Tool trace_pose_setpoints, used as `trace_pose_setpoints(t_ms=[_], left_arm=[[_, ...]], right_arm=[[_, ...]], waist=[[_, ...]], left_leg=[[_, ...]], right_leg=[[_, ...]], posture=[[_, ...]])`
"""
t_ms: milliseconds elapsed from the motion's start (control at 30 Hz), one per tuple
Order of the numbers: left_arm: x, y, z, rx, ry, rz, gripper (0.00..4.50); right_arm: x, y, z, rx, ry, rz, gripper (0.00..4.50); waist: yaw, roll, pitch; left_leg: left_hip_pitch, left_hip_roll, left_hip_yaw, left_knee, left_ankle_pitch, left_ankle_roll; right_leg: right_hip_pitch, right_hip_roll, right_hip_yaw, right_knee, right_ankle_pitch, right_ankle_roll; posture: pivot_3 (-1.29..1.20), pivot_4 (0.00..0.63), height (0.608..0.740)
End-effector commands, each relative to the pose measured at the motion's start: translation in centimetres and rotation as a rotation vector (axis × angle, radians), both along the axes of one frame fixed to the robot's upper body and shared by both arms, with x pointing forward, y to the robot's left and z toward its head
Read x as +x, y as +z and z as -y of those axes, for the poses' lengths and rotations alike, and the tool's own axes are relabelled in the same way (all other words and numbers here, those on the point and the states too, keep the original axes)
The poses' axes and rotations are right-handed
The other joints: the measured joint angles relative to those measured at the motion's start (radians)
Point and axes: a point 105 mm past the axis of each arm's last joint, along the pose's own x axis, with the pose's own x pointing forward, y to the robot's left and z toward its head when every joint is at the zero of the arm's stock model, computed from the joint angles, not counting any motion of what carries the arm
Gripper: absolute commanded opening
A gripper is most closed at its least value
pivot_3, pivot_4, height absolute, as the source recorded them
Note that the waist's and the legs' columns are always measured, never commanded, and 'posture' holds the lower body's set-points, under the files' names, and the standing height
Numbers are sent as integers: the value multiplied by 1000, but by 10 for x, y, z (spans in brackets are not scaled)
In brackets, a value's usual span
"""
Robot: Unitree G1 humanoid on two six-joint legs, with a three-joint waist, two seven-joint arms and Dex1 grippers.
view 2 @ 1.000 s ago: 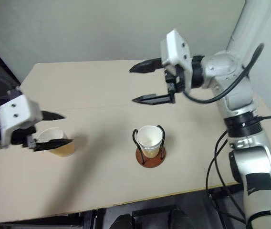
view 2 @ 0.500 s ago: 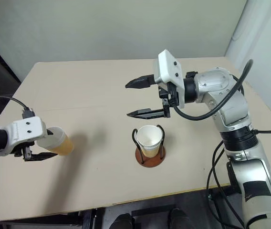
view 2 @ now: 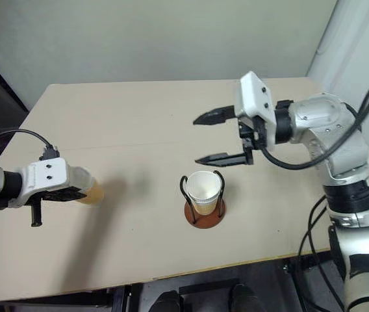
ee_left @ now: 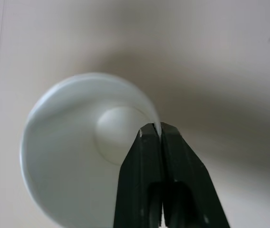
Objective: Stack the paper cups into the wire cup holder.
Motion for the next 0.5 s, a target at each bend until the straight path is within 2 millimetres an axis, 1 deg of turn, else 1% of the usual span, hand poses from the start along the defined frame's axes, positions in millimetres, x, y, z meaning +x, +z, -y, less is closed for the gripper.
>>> trace_pose_setpoints(t_ms=[33,67,200,333,400,433,500], left_arm=[[-4,48,40,-120,-198,119,95],[-5,55,47,-142,-237,134,95],[-7,92,96,-238,-511,199,95],[-6,116,137,-270,-746,219,95],[-2,116,161,-242,-869,198,95],[-1,113,170,-226,-909,183,95],[4,104,179,-187,-951,160,95]], right_arm=[[-19,9,26,-21,38,20,3790],[-21,8,31,-30,36,15,3790],[-23,15,55,-23,-63,36,3790],[-26,18,65,-37,-129,61,3790],[-29,18,67,-43,-152,74,3790],[-30,19,67,-44,-160,78,3790],[-33,19,67,-46,-171,83,3790]], waist=[[5,0,0],[10,-1,0],[18,-1,-1],[16,-1,-1],[13,-1,-1],[12,-1,0],[8,1,0]], left_leg=[[0,0,0,1,0,0],[-1,0,0,2,0,0],[-2,-2,1,5,1,-1],[1,-5,6,7,1,0],[2,-6,6,11,1,1],[1,-6,7,13,0,2],[1,-6,7,17,-2,7]], right_leg=[[0,2,0,0,0,1],[0,2,0,0,1,1],[2,2,1,-1,1,2],[7,0,2,-2,4,10],[9,0,3,-3,5,13],[9,0,3,-4,7,16],[11,0,4,-7,11,25]], posture=[[0,150,740],[0,150,740],[0,150,740],[0,150,740],[0,150,740],[0,150,740],[0,150,740]])
